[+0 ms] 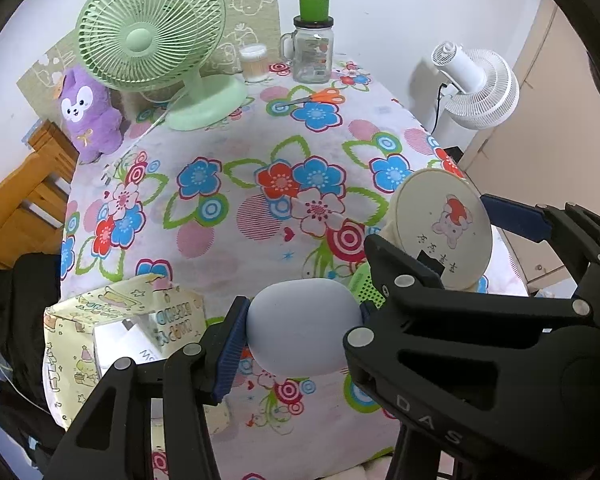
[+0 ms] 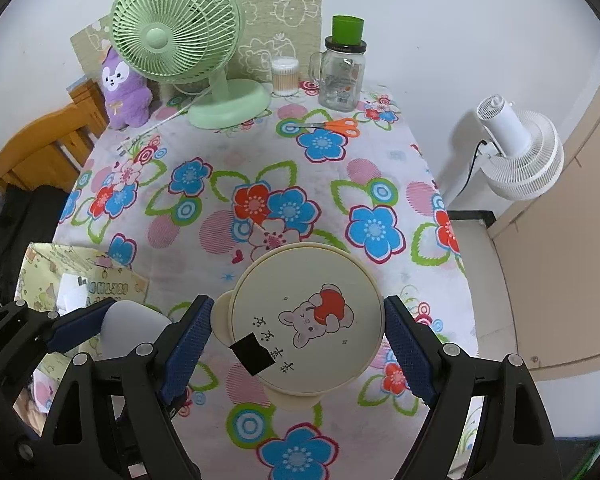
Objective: Organize rigid objects
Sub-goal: 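Carry the white speaker and cream disc over the yellow basket with both tools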
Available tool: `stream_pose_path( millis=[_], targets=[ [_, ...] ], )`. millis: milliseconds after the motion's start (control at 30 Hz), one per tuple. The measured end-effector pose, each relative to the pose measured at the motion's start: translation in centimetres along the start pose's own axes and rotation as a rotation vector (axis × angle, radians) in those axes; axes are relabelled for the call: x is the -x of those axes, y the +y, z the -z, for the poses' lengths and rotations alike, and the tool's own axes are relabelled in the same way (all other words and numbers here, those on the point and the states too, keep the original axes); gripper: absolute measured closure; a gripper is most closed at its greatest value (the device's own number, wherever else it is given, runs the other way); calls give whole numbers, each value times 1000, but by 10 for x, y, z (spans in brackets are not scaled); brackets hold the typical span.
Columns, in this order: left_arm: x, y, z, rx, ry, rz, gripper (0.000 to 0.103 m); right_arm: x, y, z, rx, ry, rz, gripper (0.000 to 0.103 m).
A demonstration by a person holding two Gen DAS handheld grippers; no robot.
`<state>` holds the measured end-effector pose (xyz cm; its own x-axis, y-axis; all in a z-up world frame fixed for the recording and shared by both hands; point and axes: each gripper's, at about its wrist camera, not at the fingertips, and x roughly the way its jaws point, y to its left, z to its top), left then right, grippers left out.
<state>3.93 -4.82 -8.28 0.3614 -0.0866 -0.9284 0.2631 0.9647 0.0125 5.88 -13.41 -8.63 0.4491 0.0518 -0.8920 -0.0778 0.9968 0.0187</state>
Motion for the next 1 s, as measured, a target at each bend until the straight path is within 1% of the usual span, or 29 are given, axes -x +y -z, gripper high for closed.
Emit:
stream_pose_path(
  millis=[433,1000],
  targets=[
    [7,31,11,1,-12,10,46,5,36,0,3,-6,10,17],
    [18,85,32,25,-28,-2,46,10,94,-1,32,-20,-6,17]
  ],
)
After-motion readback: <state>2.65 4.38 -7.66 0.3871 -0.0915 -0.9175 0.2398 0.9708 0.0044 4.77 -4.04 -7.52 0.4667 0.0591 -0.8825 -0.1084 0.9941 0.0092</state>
